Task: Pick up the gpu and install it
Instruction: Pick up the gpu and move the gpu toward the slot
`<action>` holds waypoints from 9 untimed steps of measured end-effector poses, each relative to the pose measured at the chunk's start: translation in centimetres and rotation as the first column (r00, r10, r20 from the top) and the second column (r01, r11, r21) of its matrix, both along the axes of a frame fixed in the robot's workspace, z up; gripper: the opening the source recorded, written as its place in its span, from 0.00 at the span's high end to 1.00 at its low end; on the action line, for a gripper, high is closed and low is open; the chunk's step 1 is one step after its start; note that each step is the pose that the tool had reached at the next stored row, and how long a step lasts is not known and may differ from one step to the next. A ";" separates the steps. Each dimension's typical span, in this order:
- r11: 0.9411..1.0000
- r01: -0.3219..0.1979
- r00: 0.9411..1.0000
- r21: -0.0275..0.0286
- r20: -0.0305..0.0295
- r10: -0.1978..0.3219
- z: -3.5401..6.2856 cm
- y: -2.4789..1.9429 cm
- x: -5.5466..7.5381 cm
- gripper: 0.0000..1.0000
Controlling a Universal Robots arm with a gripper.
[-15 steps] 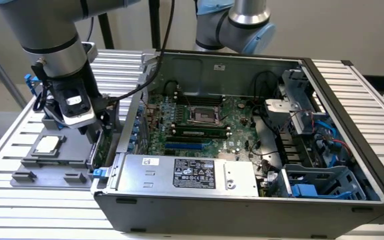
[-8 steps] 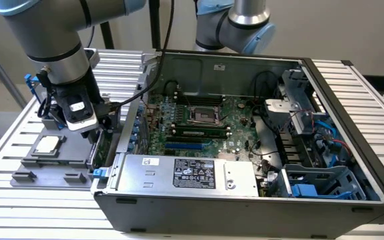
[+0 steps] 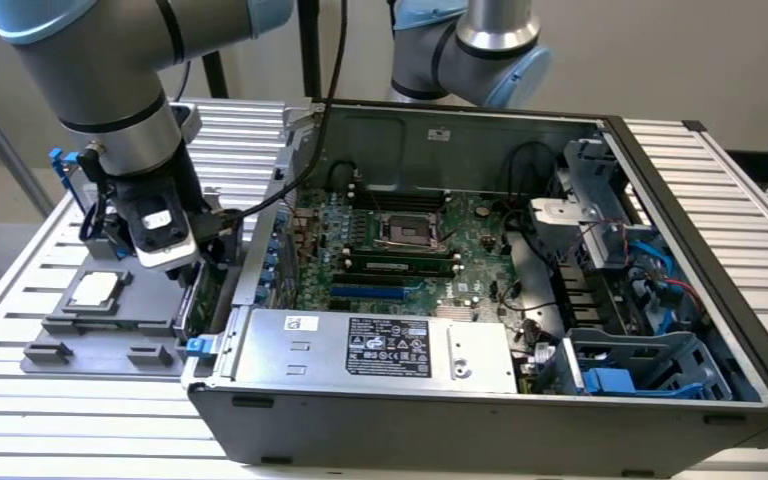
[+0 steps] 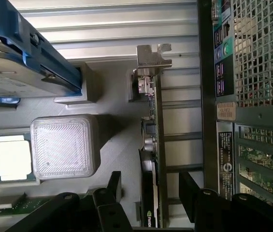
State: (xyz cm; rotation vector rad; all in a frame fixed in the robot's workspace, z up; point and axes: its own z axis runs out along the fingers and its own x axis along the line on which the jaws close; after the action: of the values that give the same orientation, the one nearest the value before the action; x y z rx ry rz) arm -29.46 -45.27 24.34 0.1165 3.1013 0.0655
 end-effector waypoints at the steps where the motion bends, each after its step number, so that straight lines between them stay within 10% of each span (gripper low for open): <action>1: 1.000 0.000 1.000 0.000 0.000 0.000 -0.03 0.00 0.0 0.40; 9: 1.000 0.002 1.000 0.000 0.000 -0.002 -0.11 0.22 0.0 0.52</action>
State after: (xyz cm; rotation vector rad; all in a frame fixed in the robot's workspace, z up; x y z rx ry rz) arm -29.46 -45.05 24.23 0.1197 3.1008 0.0655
